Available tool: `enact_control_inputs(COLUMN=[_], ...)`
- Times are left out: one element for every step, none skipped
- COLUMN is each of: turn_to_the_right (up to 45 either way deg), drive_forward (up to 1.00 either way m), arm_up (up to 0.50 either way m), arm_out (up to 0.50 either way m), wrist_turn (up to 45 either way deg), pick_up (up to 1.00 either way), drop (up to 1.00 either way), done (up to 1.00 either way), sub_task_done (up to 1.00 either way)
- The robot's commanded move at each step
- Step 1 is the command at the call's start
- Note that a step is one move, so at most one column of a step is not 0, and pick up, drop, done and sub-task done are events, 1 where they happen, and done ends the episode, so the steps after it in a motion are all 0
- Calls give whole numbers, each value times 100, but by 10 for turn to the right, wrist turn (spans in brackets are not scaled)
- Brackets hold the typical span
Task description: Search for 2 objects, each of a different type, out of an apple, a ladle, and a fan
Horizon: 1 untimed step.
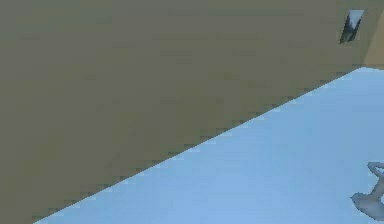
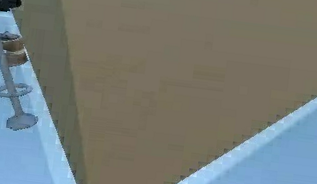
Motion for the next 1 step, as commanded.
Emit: enact_control_inputs(turn_to_the_right=[0], drive_forward=[60], arm_up=[0], arm_out=[0], wrist_turn=[0], pick_up=[0], drop=[0], done=[0], sub_task_done=[0])
